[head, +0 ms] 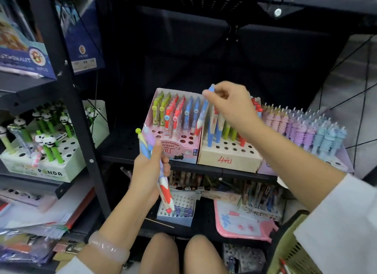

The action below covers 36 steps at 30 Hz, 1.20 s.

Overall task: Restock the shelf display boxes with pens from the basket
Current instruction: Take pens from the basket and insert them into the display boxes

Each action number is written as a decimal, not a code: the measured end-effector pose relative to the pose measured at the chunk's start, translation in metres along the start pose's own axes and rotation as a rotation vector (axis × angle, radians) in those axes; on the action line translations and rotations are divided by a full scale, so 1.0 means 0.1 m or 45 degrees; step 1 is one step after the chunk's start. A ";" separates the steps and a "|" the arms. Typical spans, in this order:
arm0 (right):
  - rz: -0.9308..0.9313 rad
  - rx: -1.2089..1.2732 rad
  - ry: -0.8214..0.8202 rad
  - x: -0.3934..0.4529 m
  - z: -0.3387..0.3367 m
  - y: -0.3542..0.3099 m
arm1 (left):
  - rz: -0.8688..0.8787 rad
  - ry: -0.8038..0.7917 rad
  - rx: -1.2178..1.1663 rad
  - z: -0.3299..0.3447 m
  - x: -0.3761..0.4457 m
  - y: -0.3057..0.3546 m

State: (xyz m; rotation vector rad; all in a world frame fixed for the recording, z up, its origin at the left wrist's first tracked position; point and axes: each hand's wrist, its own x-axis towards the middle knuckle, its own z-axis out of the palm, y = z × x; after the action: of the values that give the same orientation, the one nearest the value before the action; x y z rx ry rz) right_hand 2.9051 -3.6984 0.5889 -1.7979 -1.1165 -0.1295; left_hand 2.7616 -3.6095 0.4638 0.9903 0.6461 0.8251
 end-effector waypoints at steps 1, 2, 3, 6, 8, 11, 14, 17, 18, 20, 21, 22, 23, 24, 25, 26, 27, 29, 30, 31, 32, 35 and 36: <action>-0.065 -0.142 -0.007 0.11 -0.03 -0.02 | -0.002 -0.022 -0.014 0.01 -0.02 0.01; -0.101 -0.279 -0.038 0.21 -0.05 -0.03 | 0.003 -0.045 -0.024 0.03 -0.04 0.03; -0.111 -0.389 -0.092 0.29 -0.04 -0.03 | 0.009 -0.071 -0.029 0.03 -0.05 0.05; -0.072 -0.576 -0.296 0.48 0.04 0.00 | -0.003 -0.112 -0.029 0.05 -0.06 0.08; -0.046 -0.653 -0.391 0.54 0.11 0.05 | -0.005 -0.133 -0.033 0.04 -0.06 0.10; -0.011 -0.732 -0.487 0.59 0.21 0.11 | 0.007 -0.171 -0.026 -0.01 -0.06 0.11; -0.030 -1.024 -0.575 0.58 0.30 0.13 | 0.012 -0.163 -0.025 -0.04 -0.04 0.11; -0.134 -1.259 -0.533 0.56 0.35 0.12 | 0.023 -0.161 -0.008 -0.05 -0.04 0.08; -0.170 -1.320 -0.531 0.54 0.37 0.11 | 0.022 -0.166 -0.002 -0.05 -0.04 0.08; -0.241 -1.425 -0.536 0.49 0.38 0.12 | 0.007 -0.181 0.002 -0.04 -0.05 0.07; -0.270 -1.441 -0.543 0.46 0.37 0.14 | 0.001 -0.188 0.006 -0.03 -0.06 0.07; -0.296 -1.424 -0.538 0.42 0.36 0.14 | 0.001 -0.196 0.013 -0.02 -0.07 0.07; -0.340 -1.383 -0.492 0.38 0.35 0.13 | 0.009 -0.205 0.023 -0.01 -0.08 0.08; -0.422 -1.338 -0.402 0.32 0.34 0.12 | 0.021 -0.217 0.036 0.00 -0.09 0.08; -0.523 -1.283 -0.299 0.26 0.32 0.10 | 0.034 -0.234 0.054 0.02 -0.10 0.08; -0.584 -1.176 -0.227 0.19 0.31 0.09 | 0.044 -0.254 0.078 0.04 -0.11 0.07; -0.561 -0.998 -0.212 0.09 0.32 0.07 | 0.050 -0.271 0.106 0.07 -0.12 0.07; -0.290 -0.533 -0.360 -0.13 0.35 0.04 | 0.053 -0.296 0.141 0.14 -0.14 0.05; -0.100 -0.305 -0.474 -0.23 0.35 0.03 | 0.055 -0.307 0.139 0.19 -0.16 0.03; 0.081 -0.098 -0.561 -0.31 0.34 0.03 | 0.060 -0.320 0.127 0.25 -0.18 0.02; 0.230 0.078 -0.603 -0.37 0.31 0.06 | 0.065 -0.331 0.117 0.32 -0.21 0.00; 0.402 0.291 -0.510 -0.44 0.12 0.16 | 0.059 -0.355 0.100 0.52 -0.27 -0.08; 0.391 0.277 -0.443 -0.45 0.03 0.21 | 0.041 -0.366 0.084 0.58 -0.29 -0.11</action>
State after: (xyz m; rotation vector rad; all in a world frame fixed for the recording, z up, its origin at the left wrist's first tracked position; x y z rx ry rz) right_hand 2.8938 -3.7266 0.5494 -1.8088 -1.0283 0.4861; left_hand 2.7950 -3.6640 0.4809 1.1563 0.4132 0.6756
